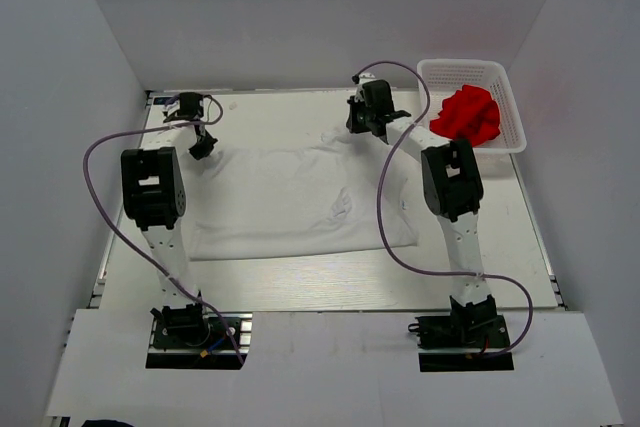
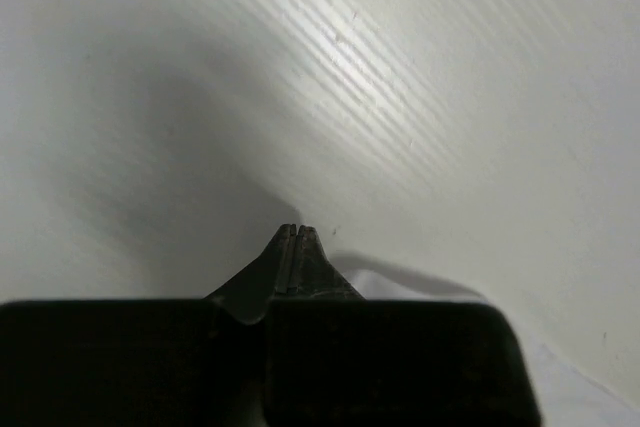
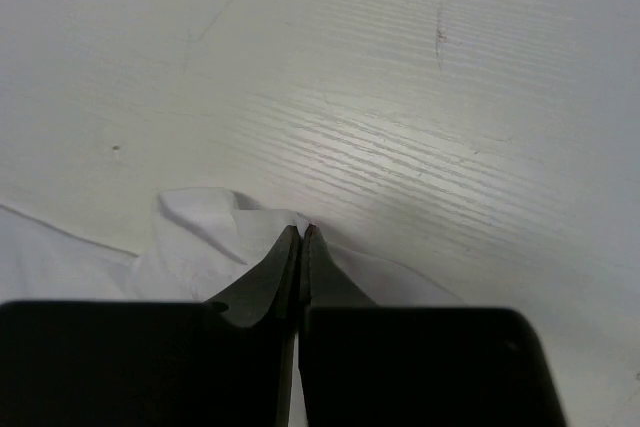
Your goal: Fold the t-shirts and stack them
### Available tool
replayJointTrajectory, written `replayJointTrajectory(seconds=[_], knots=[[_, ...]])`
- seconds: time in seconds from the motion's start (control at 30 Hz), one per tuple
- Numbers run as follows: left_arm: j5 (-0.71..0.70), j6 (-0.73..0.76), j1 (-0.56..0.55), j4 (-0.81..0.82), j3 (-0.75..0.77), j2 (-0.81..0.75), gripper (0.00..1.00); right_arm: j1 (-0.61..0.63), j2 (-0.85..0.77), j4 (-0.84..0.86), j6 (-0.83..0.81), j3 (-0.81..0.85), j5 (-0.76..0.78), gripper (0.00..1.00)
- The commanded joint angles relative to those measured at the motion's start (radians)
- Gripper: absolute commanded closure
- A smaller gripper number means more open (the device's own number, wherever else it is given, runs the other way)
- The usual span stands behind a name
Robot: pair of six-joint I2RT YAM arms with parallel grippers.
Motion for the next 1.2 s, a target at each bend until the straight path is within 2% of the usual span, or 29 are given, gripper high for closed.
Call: replayJointTrajectory(seconds=[0.0, 0.3, 0.4, 0.53, 0.7, 0.83, 1.17], knots=[[0.004, 0.024, -0.004, 0.058, -0.078, -0.164, 1.00, 0.009, -0.155, 0.144, -0.021, -0.088, -0.050, 1.00], [0.003, 0.042, -0.004, 0.192, -0.302, -0.397, 1.00, 0.020, -0.359, 0.281, -0.050, -0.368, -0.090, 1.00], [0.012, 0.107, -0.004, 0.258, -0.367, -0.466, 1.00, 0.026, -0.432, 0.310, -0.049, -0.463, -0.084, 1.00], [0.012, 0.192, -0.004, 0.311, -0.378, -0.488, 1.00, 0.026, -0.527, 0.351, -0.059, -0.570, -0.079, 1.00], [0.073, 0.292, -0.004, 0.297, -0.266, -0.407, 1.00, 0.026, -0.532, 0.343, -0.065, -0.572, -0.058, 1.00], [0.073, 0.283, -0.004, 0.249, -0.240, -0.373, 1.00, 0.026, -0.529, 0.342, -0.056, -0.561, -0.057, 1.00], [0.026, 0.228, -0.004, 0.294, -0.441, -0.519, 1.00, 0.038, -0.638, 0.348, -0.053, -0.693, -0.087, 1.00]])
